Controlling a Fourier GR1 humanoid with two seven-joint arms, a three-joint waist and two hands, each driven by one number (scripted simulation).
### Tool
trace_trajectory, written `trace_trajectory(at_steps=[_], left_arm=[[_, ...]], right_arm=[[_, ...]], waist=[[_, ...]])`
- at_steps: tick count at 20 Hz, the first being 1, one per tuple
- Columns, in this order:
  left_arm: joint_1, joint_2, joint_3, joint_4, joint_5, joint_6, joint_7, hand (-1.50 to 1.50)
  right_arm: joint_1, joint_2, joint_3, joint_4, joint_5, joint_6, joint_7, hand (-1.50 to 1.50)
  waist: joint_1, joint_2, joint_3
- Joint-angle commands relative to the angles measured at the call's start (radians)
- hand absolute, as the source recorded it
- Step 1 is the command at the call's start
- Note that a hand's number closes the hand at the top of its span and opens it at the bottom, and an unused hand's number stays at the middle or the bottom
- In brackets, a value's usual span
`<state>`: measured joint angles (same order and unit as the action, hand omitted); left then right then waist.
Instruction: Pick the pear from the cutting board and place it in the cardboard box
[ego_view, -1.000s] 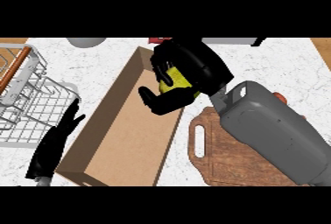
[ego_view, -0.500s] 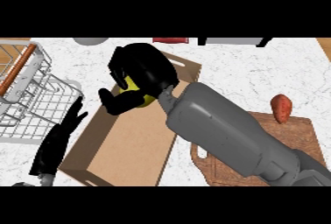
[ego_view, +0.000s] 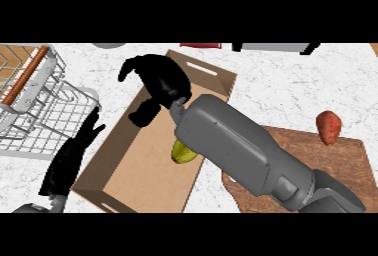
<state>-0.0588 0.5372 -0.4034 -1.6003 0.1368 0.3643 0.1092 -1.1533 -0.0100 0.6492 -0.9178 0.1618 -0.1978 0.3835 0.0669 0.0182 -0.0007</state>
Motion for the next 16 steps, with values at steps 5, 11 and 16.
trace_trajectory(at_steps=[5, 11, 16], left_arm=[[-0.073, 0.095, 0.145, 0.147, -0.030, 0.047, 0.043, 0.00], [-0.054, 0.089, 0.137, 0.163, -0.030, 0.057, 0.024, 0.00], [-0.021, 0.108, 0.165, 0.143, -0.003, 0.066, 0.027, 0.00]], right_arm=[[0.002, 0.010, -0.005, 0.034, -0.101, -0.117, -0.142, -1.50], [0.007, 0.010, -0.109, 0.035, -0.173, -0.227, -0.264, -1.50], [0.058, 0.008, -0.199, 0.046, -0.235, -0.229, -0.358, -1.50]], waist=[[0.004, 0.006, 0.000], [-0.020, 0.004, 0.001], [-0.043, -0.003, 0.001]])
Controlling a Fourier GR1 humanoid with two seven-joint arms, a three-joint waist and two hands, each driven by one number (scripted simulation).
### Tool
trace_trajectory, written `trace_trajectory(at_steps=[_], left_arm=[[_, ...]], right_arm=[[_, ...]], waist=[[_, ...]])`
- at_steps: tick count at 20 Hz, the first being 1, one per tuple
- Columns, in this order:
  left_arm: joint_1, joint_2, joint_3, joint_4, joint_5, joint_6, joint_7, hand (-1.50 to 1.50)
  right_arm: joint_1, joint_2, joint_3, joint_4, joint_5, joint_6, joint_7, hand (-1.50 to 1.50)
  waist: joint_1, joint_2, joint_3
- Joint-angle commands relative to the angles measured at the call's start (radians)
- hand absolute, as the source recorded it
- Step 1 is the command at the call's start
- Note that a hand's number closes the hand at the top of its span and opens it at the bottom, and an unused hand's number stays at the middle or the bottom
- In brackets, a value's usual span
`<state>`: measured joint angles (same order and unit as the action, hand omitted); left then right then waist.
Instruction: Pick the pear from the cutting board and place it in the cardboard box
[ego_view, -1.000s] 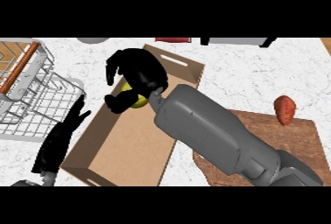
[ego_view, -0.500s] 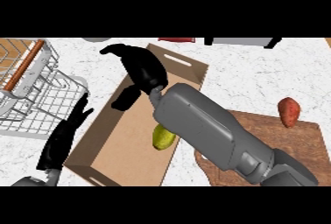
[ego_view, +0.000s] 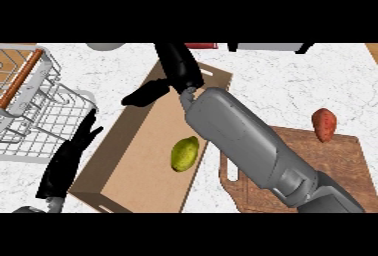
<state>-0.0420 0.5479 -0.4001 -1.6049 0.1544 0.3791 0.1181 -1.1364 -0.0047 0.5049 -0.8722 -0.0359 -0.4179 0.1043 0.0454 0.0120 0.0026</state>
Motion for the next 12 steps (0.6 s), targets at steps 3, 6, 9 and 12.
trace_trajectory(at_steps=[3, 6, 9, 12], left_arm=[[-0.018, 0.096, 0.144, 0.104, -0.041, 0.078, 0.032, 0.00], [-0.007, 0.107, 0.168, 0.144, -0.018, 0.059, -0.010, 0.00], [-0.014, 0.132, 0.178, 0.105, -0.006, 0.054, 0.025, 0.00], [0.023, 0.103, 0.157, 0.124, -0.025, 0.090, 0.000, 0.00]], right_arm=[[0.023, -0.060, -0.135, 0.005, -0.104, 0.086, -0.107, -1.50], [0.044, -0.131, -0.181, 0.022, -0.128, 0.132, -0.138, -1.50], [0.072, -0.237, -0.231, 0.022, -0.159, 0.213, -0.175, -1.50], [0.135, -0.297, -0.244, 0.013, -0.172, 0.270, -0.200, -1.50]], waist=[[-0.023, 0.000, -0.001], [-0.032, 0.004, -0.003], [-0.044, 0.002, -0.001], [-0.056, -0.004, -0.002]])
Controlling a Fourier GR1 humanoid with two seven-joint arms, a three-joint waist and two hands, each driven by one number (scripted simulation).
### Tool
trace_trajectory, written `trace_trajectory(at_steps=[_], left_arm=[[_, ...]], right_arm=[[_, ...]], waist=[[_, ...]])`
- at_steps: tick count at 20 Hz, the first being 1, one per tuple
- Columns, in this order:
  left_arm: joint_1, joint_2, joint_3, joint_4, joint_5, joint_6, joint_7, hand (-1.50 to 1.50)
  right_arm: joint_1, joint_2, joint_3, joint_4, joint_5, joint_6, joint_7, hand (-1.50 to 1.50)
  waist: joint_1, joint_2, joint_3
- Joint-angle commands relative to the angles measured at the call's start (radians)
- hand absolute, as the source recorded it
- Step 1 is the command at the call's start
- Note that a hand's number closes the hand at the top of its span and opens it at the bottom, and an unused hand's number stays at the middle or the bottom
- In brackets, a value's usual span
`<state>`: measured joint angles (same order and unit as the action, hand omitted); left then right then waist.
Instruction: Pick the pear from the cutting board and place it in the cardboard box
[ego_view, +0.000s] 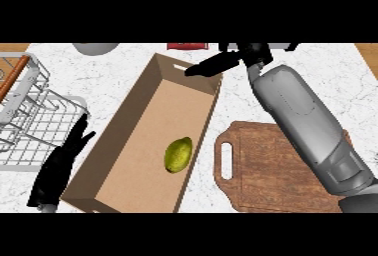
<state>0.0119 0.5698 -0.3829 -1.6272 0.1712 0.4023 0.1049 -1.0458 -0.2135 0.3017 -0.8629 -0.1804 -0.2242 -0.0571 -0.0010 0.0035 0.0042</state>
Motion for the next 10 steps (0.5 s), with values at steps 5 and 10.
trace_trajectory(at_steps=[5, 10], left_arm=[[-0.019, 0.088, 0.144, 0.149, -0.030, 0.054, -0.011, 0.00], [-0.016, 0.109, 0.165, 0.152, -0.012, 0.040, -0.019, 0.00]], right_arm=[[0.064, -0.218, -0.096, 0.029, -0.067, 0.226, -0.085, -1.50], [0.123, -0.330, -0.092, 0.042, -0.063, 0.387, -0.157, -1.50]], waist=[[-0.004, 0.006, -0.004], [-0.006, 0.004, -0.005]])
